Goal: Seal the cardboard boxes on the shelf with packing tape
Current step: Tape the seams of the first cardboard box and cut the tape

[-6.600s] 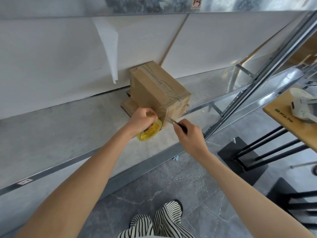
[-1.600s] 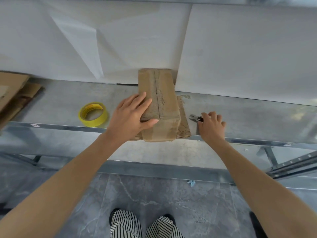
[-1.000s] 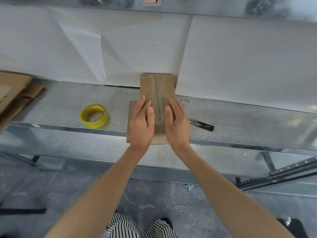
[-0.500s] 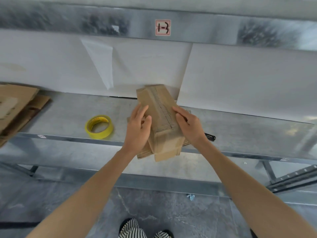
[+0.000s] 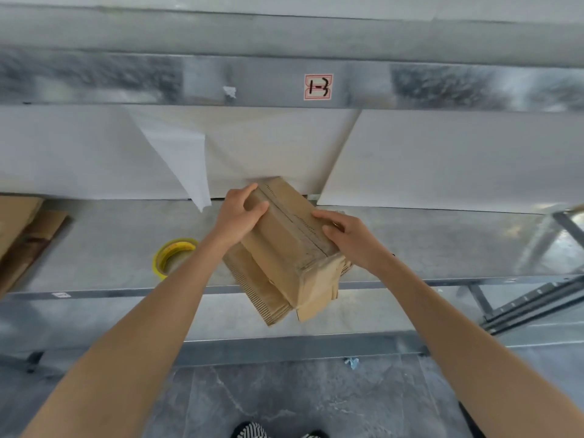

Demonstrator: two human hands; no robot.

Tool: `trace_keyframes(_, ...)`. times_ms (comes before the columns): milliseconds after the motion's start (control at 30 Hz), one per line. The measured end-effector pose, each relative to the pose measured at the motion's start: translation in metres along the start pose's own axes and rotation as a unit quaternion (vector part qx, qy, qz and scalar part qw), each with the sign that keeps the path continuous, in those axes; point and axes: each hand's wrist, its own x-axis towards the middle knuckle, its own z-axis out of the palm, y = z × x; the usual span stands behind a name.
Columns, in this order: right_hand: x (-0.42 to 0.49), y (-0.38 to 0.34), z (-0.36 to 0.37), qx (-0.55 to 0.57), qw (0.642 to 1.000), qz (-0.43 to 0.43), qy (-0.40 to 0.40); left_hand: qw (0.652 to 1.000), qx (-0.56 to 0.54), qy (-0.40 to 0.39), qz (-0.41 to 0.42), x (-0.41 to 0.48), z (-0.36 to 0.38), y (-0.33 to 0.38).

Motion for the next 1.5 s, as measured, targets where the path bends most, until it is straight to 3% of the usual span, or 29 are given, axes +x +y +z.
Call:
trace_keyframes(200, -0.016, -0.012, 0.009, -0.112, 0.99, 0.004, 0.09, 1.0, 0.009, -0.005, 0.008, 0.0, -0.005, -0.005)
trace_keyframes(333, -0.03, -0.022, 0.03, -0.276, 0.959, 0.041, 0.046, 1.0, 0.027, 0.002, 0.003, 0.001, -0.005, -0.005)
trace_keyframes(467, -0.029, -0.03, 0.034, -0.291, 0.955, 0.042, 0.024, 0.999, 0.033, 0.002, 0.0, 0.002, -0.007, -0.008)
trace_keyframes(600, -0.026, -0.038, 0.04, -0.383, 0.923, 0.018, 0.02, 0.999, 0.038, 0.001, 0.001, 0.003, -0.007, -0.008)
trace_keyframes(700, -0.02, -0.042, 0.04, -0.382, 0.924, -0.005, 0.022, 0.999, 0.039, 0.008, -0.003, 0.002, -0.008, -0.009)
trace_keyframes(933, 0.011, -0.045, 0.019, -0.397, 0.915, -0.023, -0.072, 0.992, 0.103, 0.05, -0.05, -0.008, -0.019, -0.013)
trace_keyframes(1067, 0.023, -0.042, 0.016, -0.403, 0.908, 0.012, -0.111, 0.978, 0.183, 0.099, 0.004, -0.019, -0.023, -0.01)
trace_keyframes(1267, 0.025, -0.044, 0.014, -0.39, 0.912, 0.02, -0.127, 0.921, 0.244, 0.246, 0.175, -0.032, -0.04, 0.008)
trace_keyframes(1500, 0.024, -0.047, 0.011, -0.395, 0.909, 0.021, -0.131, 0.885, 0.309, 0.24, 0.251, -0.026, -0.045, 0.027)
